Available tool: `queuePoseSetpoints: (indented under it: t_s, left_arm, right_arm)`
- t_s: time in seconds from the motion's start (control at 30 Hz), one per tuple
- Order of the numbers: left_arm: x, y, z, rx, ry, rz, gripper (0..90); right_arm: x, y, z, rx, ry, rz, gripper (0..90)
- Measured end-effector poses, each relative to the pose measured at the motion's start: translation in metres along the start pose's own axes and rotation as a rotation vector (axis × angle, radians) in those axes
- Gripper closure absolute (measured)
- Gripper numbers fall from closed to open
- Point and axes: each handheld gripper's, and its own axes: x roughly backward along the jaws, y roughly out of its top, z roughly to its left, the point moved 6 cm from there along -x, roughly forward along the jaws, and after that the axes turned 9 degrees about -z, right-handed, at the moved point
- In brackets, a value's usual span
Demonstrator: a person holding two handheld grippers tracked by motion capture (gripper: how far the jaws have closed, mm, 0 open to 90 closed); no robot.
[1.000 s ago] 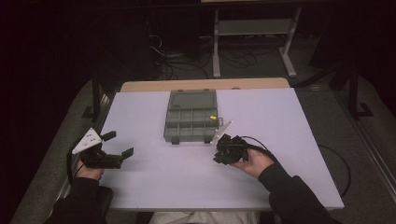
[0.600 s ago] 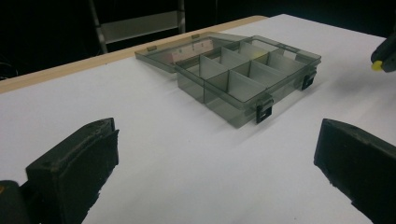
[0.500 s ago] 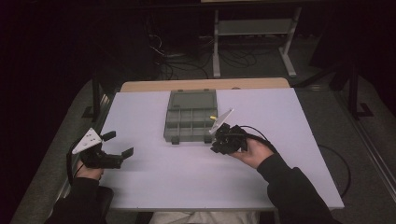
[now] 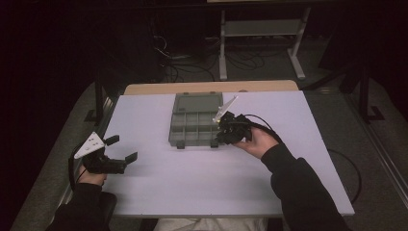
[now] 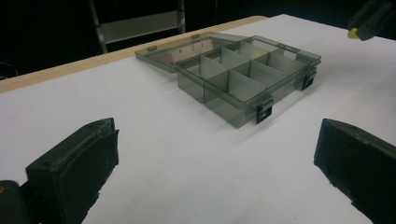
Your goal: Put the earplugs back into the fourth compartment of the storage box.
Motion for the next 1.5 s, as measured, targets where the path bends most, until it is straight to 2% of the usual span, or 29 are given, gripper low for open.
queuePoseSetpoints:
  t_s: [0.13,0.6,1.13,1.37,1.5]
  left_arm:
    - [0.000,0.000,0.000,0.000,0.000,0.001,0.0]
    - [0.000,0.000,0.000,0.002,-0.002,-0.002,0.0]
    - [0.000,0.000,0.000,0.006,-0.004,-0.005,0.0]
    - [0.000,0.000,0.001,0.007,-0.006,-0.005,0.0]
    - [0.000,0.000,0.000,0.008,-0.007,-0.002,0.0]
  right_arm:
    - [0.000,0.005,-0.010,-0.004,-0.011,0.003,78.6]
    - [-0.002,0.020,-0.050,-0.063,-0.059,0.005,78.6]
    - [-0.037,0.022,-0.085,-0.133,-0.087,0.024,78.6]
    - [-0.048,0.014,-0.097,-0.169,-0.100,0.037,78.6]
    - [-0.053,0.010,-0.103,-0.166,-0.117,0.045,78.6]
